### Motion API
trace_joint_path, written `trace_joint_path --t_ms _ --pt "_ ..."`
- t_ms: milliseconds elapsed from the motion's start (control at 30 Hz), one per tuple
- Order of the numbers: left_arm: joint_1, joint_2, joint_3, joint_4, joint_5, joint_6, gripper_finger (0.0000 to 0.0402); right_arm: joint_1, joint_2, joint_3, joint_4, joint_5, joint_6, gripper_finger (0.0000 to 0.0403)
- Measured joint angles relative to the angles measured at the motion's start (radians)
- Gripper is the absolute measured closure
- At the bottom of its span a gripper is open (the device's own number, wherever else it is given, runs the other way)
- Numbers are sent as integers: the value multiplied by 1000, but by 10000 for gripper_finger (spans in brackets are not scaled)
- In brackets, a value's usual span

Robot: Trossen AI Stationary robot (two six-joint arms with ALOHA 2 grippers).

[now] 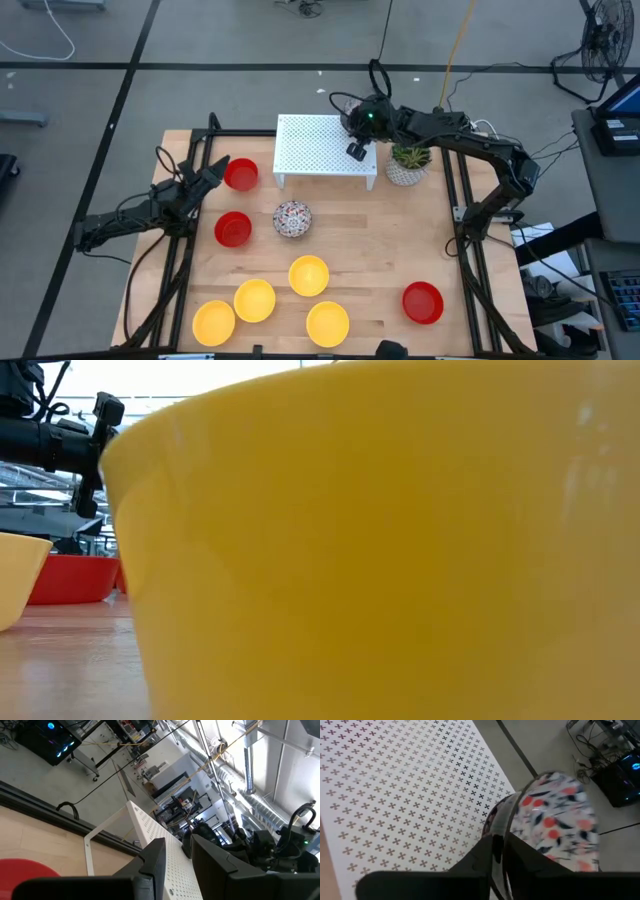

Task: Pick & Place Mini bowls
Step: Stack the white patterned bowl on the white patterned bowl on the shelf

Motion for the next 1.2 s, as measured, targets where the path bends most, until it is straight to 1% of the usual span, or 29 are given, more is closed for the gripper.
trace_joint_path --t_ms 400,567,633,667,800,933,1000,1067,1200 --pt "0 0 0 0 0 0 309 0 -2 0 39 4 -7 325" --pt "0 0 0 0 0 0 309 7 -8 0 52 1 -6 298" --pt "0 0 0 0 0 0 309 22 -22 0 63 -9 -16 288" --pt "0 0 0 0 0 0 309 32 -28 0 71 -32 -28 284" --pt "0 0 0 0 0 0 309 106 -35 -1 83 -150 -52 275" --pt "0 0 0 0 0 0 309 227 -41 -8 101 -212 -73 275" --pt "0 0 0 0 0 0 309 301 -41 -35 113 -213 -108 275" --pt "0 0 0 0 -1 0 309 370 -38 -83 165 -212 -150 275" --pt "0 0 0 0 0 0 309 477 -38 -209 376 -206 -186 275"
